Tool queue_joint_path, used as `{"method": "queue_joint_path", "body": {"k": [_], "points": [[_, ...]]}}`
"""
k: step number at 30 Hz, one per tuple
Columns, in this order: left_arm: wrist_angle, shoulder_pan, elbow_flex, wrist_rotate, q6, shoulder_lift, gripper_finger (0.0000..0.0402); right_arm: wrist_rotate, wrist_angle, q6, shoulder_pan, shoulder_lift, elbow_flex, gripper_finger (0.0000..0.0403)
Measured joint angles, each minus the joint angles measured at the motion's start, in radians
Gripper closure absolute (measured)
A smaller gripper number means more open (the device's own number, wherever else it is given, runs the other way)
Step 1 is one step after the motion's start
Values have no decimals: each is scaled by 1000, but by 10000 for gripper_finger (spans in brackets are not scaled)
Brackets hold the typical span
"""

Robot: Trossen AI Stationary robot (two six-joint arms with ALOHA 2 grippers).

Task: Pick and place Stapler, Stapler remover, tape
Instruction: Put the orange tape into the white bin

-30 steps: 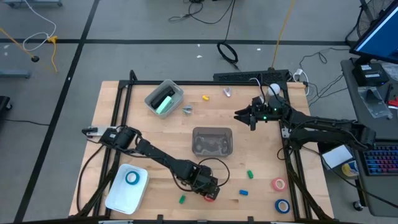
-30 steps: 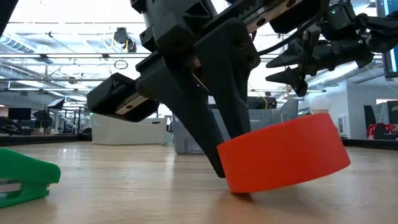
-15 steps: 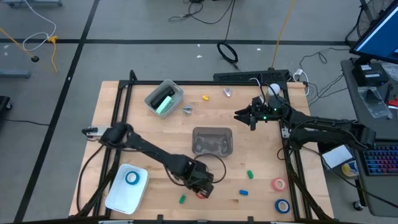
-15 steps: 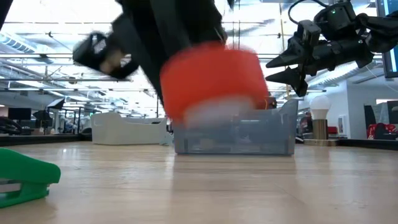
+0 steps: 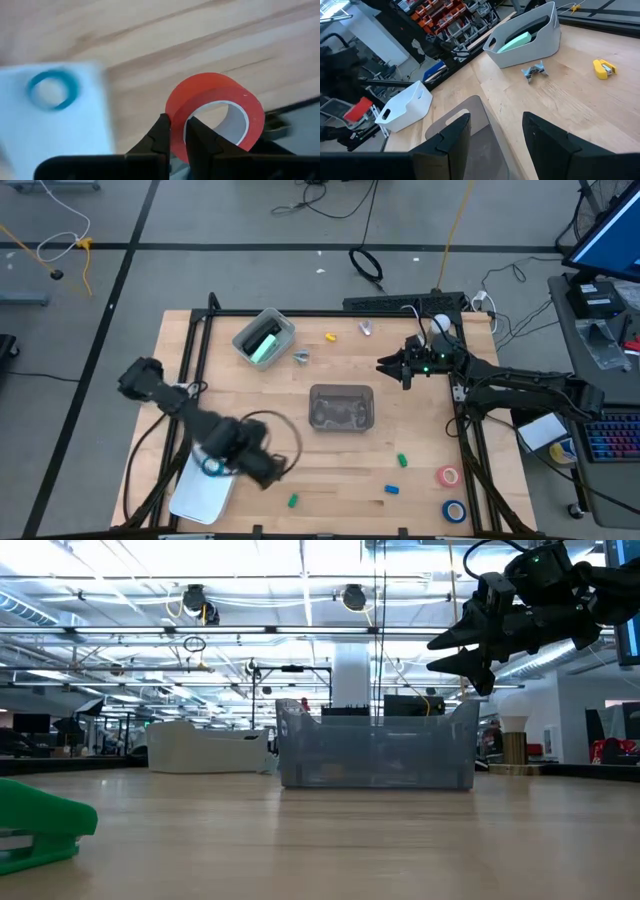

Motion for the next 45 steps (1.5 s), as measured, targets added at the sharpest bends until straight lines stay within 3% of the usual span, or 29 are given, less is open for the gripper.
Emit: {"method": "queue_joint_path", "body": {"k": [6,11,19,35,45], "points": [[-182,-129,-1,110,-149,-4,368,77,0,0,0,0,0,229],[-182,-234,-35,188,-216,1,368,132,0,0,0,0,0,229],[-168,-374,-163,431,-394,1,368,125,0,0,0,0,0,229],[19,-374,-376,442,-382,0,368,124,0,3,0,0,0,232],[129,-312,-540,446,-201,0,368,123,0,4,0,0,0,232]]}}
